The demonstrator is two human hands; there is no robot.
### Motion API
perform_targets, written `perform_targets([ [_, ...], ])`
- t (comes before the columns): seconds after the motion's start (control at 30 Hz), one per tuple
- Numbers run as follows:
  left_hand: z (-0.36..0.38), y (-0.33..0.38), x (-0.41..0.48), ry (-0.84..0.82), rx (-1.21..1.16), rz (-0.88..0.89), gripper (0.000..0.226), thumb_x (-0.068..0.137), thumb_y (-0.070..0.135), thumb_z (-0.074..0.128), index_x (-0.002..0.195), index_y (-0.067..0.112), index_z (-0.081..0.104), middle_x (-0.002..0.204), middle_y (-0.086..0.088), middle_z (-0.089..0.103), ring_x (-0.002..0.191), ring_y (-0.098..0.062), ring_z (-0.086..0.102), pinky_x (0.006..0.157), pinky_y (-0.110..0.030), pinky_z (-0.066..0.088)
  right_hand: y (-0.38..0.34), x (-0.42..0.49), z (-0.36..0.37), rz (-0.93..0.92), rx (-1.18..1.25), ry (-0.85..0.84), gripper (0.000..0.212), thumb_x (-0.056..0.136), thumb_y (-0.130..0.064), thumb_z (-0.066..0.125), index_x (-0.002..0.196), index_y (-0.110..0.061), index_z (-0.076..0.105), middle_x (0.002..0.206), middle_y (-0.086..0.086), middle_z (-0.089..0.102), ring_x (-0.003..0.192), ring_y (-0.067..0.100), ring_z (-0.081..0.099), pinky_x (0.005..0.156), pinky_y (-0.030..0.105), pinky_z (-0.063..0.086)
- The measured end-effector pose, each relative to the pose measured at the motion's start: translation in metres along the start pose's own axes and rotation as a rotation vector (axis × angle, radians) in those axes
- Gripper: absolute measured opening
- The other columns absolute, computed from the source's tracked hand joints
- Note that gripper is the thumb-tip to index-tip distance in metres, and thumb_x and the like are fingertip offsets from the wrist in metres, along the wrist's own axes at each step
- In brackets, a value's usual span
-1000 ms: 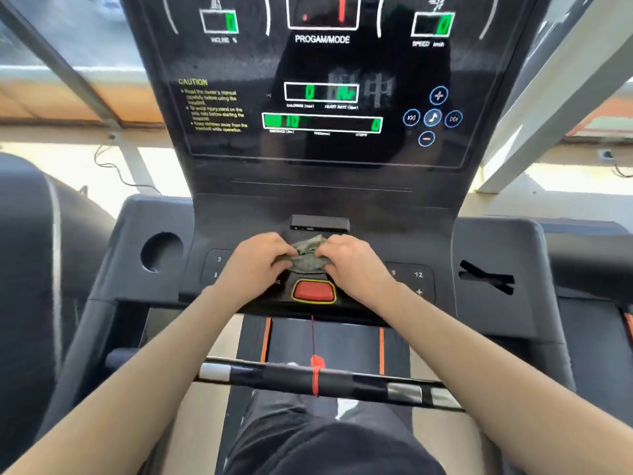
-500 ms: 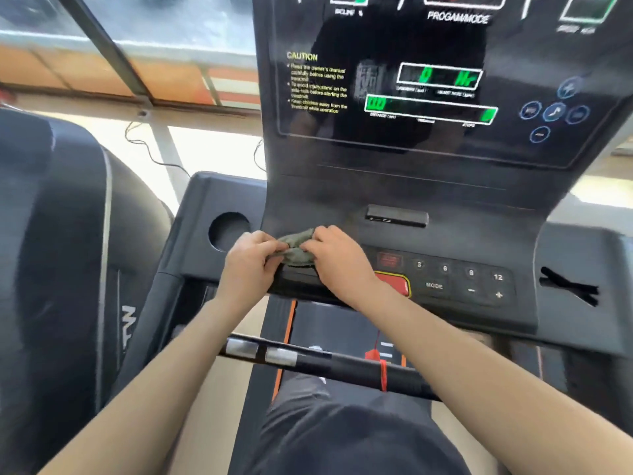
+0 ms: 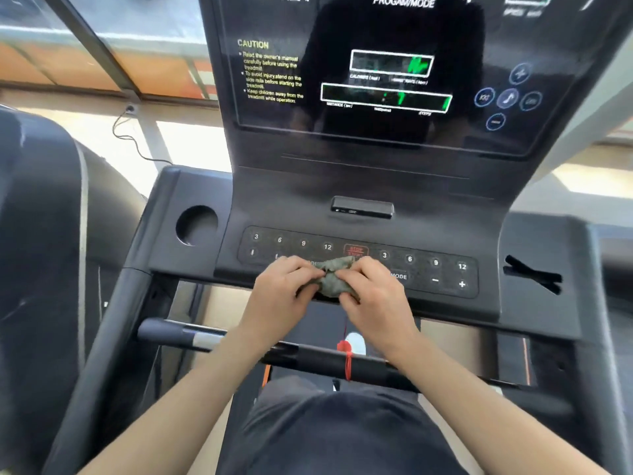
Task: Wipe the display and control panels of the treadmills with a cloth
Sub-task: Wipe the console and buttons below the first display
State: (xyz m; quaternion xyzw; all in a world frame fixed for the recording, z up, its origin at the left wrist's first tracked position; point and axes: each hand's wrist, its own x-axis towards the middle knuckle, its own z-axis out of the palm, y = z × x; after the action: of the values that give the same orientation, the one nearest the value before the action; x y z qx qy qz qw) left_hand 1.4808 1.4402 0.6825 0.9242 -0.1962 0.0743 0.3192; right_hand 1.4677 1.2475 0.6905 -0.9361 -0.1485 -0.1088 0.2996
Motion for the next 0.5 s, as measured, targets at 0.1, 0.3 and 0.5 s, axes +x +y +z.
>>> perform_targets([
  [0.1, 0.023, 0.02, 0.009, 0.0, 0.038, 0.025, 0.016, 0.089, 0.009, 0.068, 0.102, 0.008, 0.077, 0.095, -0.002, 0.068, 0.085, -0.023, 0.058, 0.078, -0.03, 0.049, 0.024, -0.012, -0.009, 0.057, -0.112, -0.029, 0.021, 0.072, 0.003, 0.069, 0.092, -0.003, 0.072, 0.085, 0.008, 0.058, 0.075, 0.028, 0.056, 0.065, 0.036, 0.053],
  [0.3, 0.041, 0.02, 0.018, -0.145, 0.128, 0.062, 0.032, 0.095, 0.018, 0.046, 0.093, 0.009, 0.077, 0.09, -0.003, 0.062, 0.078, -0.027, 0.052, 0.066, -0.042, 0.052, 0.033, -0.006, -0.005, 0.055, -0.199, -0.182, 0.028, 0.054, 0.007, 0.081, 0.078, -0.006, 0.072, 0.081, 0.008, 0.056, 0.071, 0.028, 0.056, 0.06, 0.032, 0.054],
  [0.5, 0.044, 0.021, 0.032, -0.102, -0.035, 0.154, 0.027, 0.095, 0.02, 0.053, 0.1, 0.01, 0.078, 0.093, -0.002, 0.066, 0.082, -0.022, 0.055, 0.077, -0.031, 0.046, 0.043, -0.009, -0.024, 0.146, -0.136, -0.077, 0.024, 0.072, -0.016, 0.056, 0.084, -0.009, 0.074, 0.081, 0.004, 0.056, 0.074, 0.026, 0.057, 0.068, 0.03, 0.046],
])
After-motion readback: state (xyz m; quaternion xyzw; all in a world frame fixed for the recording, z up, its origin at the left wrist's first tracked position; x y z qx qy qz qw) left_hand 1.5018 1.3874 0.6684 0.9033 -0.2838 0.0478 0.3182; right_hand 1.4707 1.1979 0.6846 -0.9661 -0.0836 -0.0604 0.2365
